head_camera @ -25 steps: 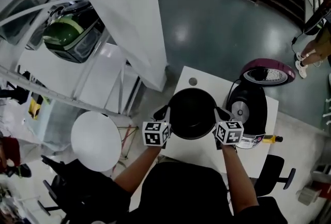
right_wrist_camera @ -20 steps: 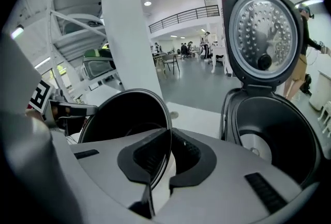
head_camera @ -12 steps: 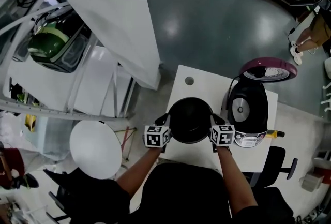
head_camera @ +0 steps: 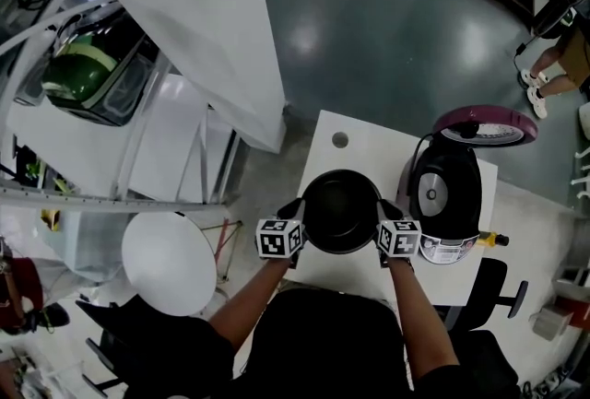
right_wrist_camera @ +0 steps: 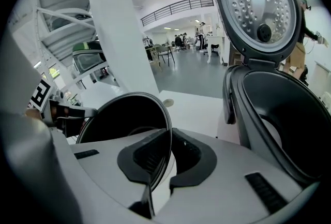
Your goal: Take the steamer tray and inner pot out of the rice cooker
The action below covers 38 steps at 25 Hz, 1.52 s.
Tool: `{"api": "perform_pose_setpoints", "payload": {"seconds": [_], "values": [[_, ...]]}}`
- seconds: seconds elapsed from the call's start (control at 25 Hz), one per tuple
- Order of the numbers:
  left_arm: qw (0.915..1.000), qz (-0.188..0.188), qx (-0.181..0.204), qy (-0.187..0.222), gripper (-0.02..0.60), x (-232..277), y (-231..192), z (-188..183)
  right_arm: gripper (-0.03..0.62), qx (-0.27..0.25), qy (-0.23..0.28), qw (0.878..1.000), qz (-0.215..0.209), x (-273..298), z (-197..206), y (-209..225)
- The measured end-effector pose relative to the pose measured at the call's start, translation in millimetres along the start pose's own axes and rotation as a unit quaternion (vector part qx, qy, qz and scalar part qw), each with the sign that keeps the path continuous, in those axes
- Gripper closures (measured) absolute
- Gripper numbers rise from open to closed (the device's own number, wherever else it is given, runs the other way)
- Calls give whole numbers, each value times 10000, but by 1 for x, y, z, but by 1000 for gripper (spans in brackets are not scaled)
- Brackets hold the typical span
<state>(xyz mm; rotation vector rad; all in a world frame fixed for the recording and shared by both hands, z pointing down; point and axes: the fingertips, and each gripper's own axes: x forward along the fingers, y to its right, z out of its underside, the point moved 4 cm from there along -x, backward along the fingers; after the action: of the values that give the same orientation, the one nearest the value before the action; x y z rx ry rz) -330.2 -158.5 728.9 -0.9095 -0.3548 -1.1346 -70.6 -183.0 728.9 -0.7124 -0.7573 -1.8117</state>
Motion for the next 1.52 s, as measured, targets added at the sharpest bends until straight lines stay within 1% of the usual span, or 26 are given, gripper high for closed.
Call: {"api": "perform_pose_setpoints", "payload": {"seconds": [0.16, 0.28, 0.44, 0.48, 0.56, 0.68, 0.76, 0.8, 0.84, 0.88, 1.04, 1.16, 1.24, 1.32, 1.4, 1.52], "values": [[10000, 22, 43, -4, 560, 5, -1, 2, 572, 26, 18, 10000, -5, 4, 3, 1], [9998, 166, 37, 117, 560, 7, -2, 3, 572, 66, 158, 9998, -65, 3, 3, 3], [9990, 319, 208, 245, 559, 6, 0, 3, 572, 58, 352, 9992, -172, -2, -1, 3], [9985, 399, 201, 315, 558, 6, 0, 3, 572, 54, 453, 9988, -182, -4, -5, 2], [9973, 521, 152, 488, 522, 2, 2, 1, 572, 133, 706, 9972, -226, -13, -11, 3], [9951, 608, 278, 731, 495, -14, 11, -7, 572, 281, 1143, 9923, -394, -36, -23, -2], [9928, 730, 368, 879, 495, -27, 22, -15, 572, 260, 1454, 9876, -538, -57, -31, -9], [9913, 819, 378, 961, 513, -34, 29, -17, 574, 234, 1589, 9854, -572, -69, -33, -11], [9896, 906, 376, 1053, 544, -41, 38, -19, 585, 228, 1701, 9835, -573, -83, -33, -11], [9878, 989, 378, 1143, 558, -49, 48, -20, 589, 238, 1787, 9821, -546, -99, -32, -10], [9807, 1273, 502, 1394, 576, -85, 103, -13, 594, 306, 2140, 9752, -476, -172, -21, 9], [9738, 1352, 802, 1643, 577, -117, 151, 0, 594, 209, 2508, 9662, -562, -230, 1, 33], [9683, 1334, 1031, 1841, 577, -139, 186, 15, 594, 86, 2619, 9639, -479, -268, 26, 54], [9632, 1258, 1198, 2054, 577, -159, 218, 33, 594, 42, 2610, 9647, -349, -303, 51, 73], [9593, 1173, 1238, 2250, 577, -177, 245, 54, 594, 47, 2616, 9648, -282, -331, 75, 88], [9563, 1044, 1176, 2463, 577, -202, 278, 90, 594, -78, 2832, 9584, -343, -373, 108, 103]]}}
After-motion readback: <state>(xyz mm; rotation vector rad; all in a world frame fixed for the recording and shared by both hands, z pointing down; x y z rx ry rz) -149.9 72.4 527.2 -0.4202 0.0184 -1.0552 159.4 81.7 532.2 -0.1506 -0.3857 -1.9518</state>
